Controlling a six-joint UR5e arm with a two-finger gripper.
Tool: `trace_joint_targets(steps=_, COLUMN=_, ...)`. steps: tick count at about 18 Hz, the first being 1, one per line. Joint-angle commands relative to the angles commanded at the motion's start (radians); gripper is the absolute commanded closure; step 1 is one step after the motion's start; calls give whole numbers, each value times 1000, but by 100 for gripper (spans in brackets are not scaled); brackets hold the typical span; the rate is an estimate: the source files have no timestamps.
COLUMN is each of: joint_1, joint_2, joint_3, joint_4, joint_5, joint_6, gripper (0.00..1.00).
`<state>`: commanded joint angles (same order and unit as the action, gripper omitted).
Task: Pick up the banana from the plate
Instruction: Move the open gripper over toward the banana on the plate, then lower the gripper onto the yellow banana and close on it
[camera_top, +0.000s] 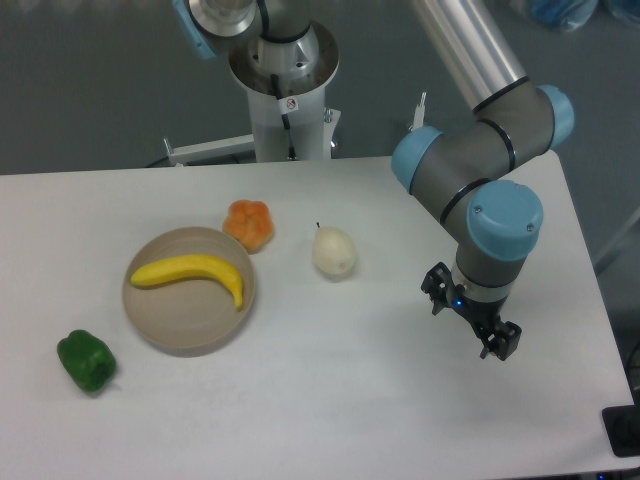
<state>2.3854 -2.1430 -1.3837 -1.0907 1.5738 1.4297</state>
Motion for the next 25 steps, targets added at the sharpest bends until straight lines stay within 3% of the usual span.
trace_joint_targets(steps=8, joint_1=-15, joint_2=18, joint_3=-35, joint_4=9, joint_5=-43, joint_6=-9, gripper=0)
trace_joint_targets(steps=13, joint_1=-100, joint_2=159, joint_3=-175, joint_4=15, joint_5=-43, joint_6=-40, gripper=0)
trace_joint_targets(steps=18, joint_1=-202, joint_2=215, joint_3=-224, joint_4=14, joint_5=-40, joint_6=-41, gripper=0)
trace_joint_targets(steps=20, joint_1=-254, joint_2=259, joint_3=-302, joint_4=23, joint_5=-35, joint_6=-26, gripper=0)
trace_joint_targets(steps=22, joint_1=-314, joint_2=290, joint_3=-388, joint_4=78, joint_5=-20, joint_6=-25, gripper=0)
trace_joint_targets(steps=25, joint_1=-360, joint_2=293, joint_3=-425, joint_4=92, joint_5=-20, joint_6=-32, gripper=0)
